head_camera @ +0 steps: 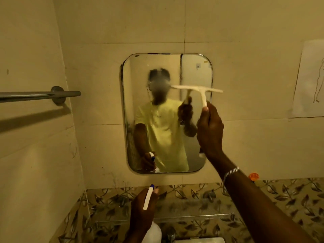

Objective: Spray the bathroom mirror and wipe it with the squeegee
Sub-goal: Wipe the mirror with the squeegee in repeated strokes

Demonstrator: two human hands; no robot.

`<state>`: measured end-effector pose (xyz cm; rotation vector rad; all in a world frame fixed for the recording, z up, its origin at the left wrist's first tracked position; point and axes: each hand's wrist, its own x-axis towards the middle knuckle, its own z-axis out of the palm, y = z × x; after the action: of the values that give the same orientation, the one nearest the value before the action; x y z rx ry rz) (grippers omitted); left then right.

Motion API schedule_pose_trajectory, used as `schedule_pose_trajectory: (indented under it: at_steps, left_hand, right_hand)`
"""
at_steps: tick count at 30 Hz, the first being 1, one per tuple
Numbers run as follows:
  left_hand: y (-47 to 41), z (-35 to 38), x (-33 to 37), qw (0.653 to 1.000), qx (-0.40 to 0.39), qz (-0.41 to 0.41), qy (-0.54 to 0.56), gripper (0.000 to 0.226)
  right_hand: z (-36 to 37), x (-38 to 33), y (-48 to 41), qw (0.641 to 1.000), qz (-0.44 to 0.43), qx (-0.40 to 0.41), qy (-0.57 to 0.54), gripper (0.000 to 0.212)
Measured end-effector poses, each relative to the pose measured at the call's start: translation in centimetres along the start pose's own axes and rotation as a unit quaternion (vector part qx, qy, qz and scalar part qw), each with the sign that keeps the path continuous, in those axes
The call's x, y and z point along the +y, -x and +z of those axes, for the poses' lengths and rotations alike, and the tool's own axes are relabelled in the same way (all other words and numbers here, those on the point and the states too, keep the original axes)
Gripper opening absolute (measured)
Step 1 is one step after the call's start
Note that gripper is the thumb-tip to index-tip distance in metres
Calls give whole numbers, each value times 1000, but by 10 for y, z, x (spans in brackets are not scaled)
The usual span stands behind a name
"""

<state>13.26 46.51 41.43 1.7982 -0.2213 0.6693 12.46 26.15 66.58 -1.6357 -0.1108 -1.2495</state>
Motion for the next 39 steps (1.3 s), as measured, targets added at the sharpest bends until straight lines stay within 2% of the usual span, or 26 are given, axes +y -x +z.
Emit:
schedule_pose_trajectory:
  at_steps: [4,8,19,23,28,32,35,39]
  left_hand:
    - [-8,1,-4,1000,-7,11,-13,21]
    - [-9,0,-3,1000,-5,11,-14,29]
    - [-10,-3,-7,1000,1,5,-16,29]
    - [-11,-2,-7,1000,2,16,-21,20]
    - [-8,2,-13,999,4,29,-15,16]
    - [-5,0,-16,1000,-19,24,5,28]
    - [0,-4,-16,998,-22,49,12,36]
    - [10,-7,-19,999,-24,35,9,30]
  right_hand:
    - [22,-51,-72,999,-41,18,-3,31]
    - [37,-69,-109,998,-55,22,38,35]
    - [44,-55,-107,995,-57,28,76,35]
    - [41,-26,-53,997,-72,-4,39,34]
    - [25,55,54,997,-15,-25,70,39]
    - [9,113,142,993,45,-35,101,46]
    - [-3,145,194,982,118,-48,141,49]
    - [-23,166,239,953,228,-111,165,47]
